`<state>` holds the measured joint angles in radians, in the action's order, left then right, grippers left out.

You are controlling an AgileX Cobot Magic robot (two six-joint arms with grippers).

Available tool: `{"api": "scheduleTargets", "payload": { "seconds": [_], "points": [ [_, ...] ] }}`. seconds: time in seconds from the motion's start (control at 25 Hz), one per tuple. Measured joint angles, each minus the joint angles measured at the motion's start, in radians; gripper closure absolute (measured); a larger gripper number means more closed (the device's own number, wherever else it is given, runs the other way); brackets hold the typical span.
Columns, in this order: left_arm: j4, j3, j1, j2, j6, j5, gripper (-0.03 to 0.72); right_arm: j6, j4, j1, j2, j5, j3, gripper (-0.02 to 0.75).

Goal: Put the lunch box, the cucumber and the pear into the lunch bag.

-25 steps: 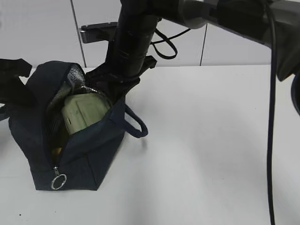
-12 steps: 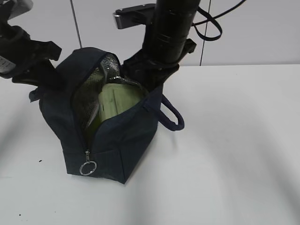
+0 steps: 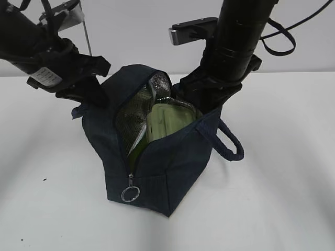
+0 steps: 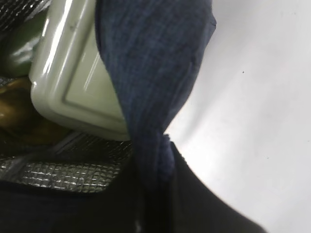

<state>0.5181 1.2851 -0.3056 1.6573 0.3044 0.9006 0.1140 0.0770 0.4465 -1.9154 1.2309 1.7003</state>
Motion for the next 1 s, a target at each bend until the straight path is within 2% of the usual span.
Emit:
{"api": "scheduleTargets", "payload": {
  "seconds": [0.12,0.24,0.44,0.48,0.56,0.8,1.0],
  "points": [
    [0.000,0.000,0.000,0.002,0.000,0.001,0.698,0.004,0.000,0.000,0.000,-0.022,-0.005,0.697],
    [-0.001,0.005,0.000,0.002,0.000,0.010,0.636,0.004,0.000,0.000,0.000,-0.049,-0.006,0.631],
    [-0.003,0.009,0.000,-0.009,0.000,0.016,0.372,0.015,-0.005,0.000,0.011,-0.101,-0.006,0.338],
    [-0.008,0.009,0.000,-0.019,0.000,0.016,0.338,0.021,-0.007,0.000,0.021,-0.111,-0.006,0.279],
    [-0.027,0.009,0.000,-0.051,0.000,0.016,0.291,0.038,-0.011,-0.002,0.046,-0.128,-0.006,0.229],
    [-0.061,-0.007,0.000,-0.164,0.000,-0.001,0.270,0.048,-0.007,-0.002,0.140,-0.154,-0.024,0.202],
    [-0.066,-0.096,0.000,-0.263,0.008,-0.069,0.270,0.063,0.053,-0.002,0.265,-0.260,-0.220,0.202]
  ]
}}
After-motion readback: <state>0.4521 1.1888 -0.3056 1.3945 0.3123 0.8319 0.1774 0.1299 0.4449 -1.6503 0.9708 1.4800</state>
